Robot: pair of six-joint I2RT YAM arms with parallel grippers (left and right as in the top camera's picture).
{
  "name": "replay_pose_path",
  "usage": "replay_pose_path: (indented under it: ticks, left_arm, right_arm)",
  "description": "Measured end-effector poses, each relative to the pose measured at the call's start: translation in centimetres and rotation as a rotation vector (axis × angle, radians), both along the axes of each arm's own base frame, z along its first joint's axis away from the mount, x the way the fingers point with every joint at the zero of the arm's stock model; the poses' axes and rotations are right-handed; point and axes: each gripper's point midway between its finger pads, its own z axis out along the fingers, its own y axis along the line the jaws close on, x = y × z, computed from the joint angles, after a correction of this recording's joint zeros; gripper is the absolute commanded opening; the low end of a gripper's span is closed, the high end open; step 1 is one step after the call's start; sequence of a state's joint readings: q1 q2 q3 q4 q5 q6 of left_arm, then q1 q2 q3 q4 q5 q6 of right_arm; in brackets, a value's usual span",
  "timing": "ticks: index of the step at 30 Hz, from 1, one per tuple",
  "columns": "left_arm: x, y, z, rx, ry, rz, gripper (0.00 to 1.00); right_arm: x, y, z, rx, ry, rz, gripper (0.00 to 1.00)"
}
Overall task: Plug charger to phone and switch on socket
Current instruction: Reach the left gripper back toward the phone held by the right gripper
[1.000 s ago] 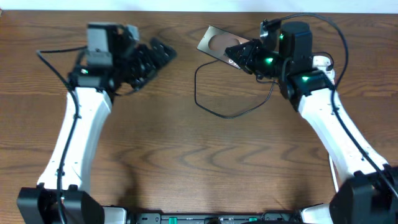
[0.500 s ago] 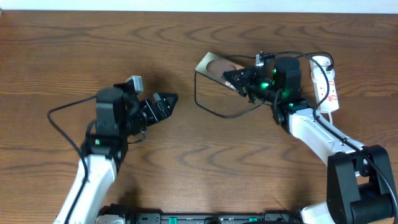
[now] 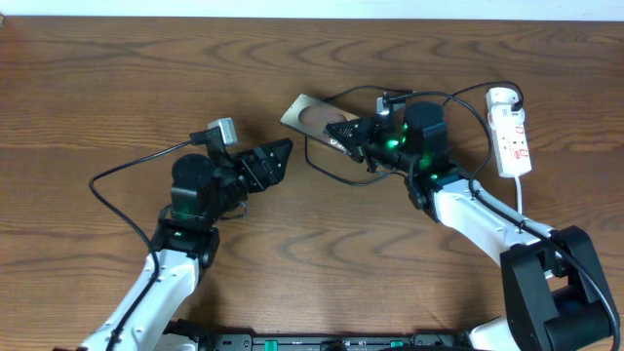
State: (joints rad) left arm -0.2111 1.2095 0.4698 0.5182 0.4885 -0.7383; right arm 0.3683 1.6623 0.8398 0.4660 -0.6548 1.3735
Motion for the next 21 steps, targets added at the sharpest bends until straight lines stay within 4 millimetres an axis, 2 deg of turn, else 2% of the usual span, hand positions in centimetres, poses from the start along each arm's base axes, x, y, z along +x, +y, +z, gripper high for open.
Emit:
replay_pose_path:
  ticks: [5, 7, 14, 18, 21]
  left_arm:
    - [1.1, -0.4, 1.4, -0.08, -0.036, 0.041, 0.95]
    - [1.7, -0.4, 1.9, -0.135, -0.041, 0.064, 0.95]
    - [3.5, -0.4, 4.8, -0.338, -0.115, 0.099, 0.98]
    - [4.1, -0.6, 3.8, -0.412, -0.061, 0.111, 0.99]
    - [4.5, -0.7, 2.7, -0.437, -0.026, 0.118, 0.98]
  right_arm:
    - [1.3, 0.3, 3.3, 0.067, -0.145, -0.037, 0.01]
    - [1.8, 0.3, 3.9, 0.084, -0.184, -0.045, 0.01]
    - [2.5, 1.3, 3.3, 0.121, -0.254, -0.036, 0.01]
    - [2.4, 2.2, 3.7, 0.161, -0.314, -0.019, 0.01]
    - [2.3, 2.6, 3.0, 0.165, -0.296, -0.009, 0.01]
